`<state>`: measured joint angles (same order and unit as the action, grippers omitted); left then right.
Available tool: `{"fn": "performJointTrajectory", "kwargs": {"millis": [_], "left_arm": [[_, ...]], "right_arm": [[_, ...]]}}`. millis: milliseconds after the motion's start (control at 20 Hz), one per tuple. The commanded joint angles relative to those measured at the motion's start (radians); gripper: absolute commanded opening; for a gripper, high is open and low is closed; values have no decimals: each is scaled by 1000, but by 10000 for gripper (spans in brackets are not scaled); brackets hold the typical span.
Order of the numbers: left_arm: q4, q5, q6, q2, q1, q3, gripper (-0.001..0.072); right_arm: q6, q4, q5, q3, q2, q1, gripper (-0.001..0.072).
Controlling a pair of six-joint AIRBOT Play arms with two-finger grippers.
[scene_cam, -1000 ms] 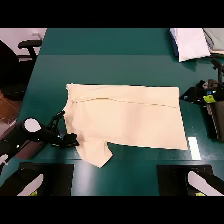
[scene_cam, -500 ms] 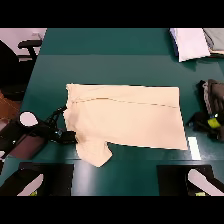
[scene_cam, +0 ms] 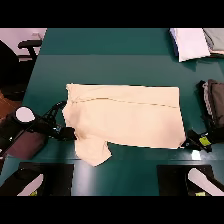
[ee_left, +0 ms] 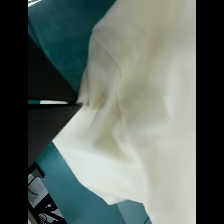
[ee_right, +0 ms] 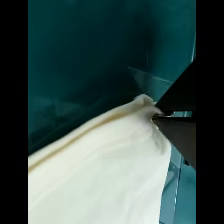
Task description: Fold the shirts.
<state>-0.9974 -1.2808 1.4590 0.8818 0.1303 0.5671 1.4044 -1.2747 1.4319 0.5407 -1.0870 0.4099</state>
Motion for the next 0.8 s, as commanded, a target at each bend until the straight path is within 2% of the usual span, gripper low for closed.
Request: {"fn": "performJointTrajectory", "kwargs": {"millis": [0,200,400,550,750], "left_arm": [[-48,-61,0,-1,0,9,26],[-158,-135,61,-128,0,13,26],[-171,-340,79,-217,0,88,25],[-182,-246,77,-198,0,186,25],[-273,-69,10,-28,0,328,26]], "right_arm": [[0,-4,-34,29,0,-69,15],[0,-78,87,108,41,-146,15],[7,-163,183,173,200,-209,14],[25,-163,164,260,231,-268,12],[58,-158,85,454,64,-347,12]]}}
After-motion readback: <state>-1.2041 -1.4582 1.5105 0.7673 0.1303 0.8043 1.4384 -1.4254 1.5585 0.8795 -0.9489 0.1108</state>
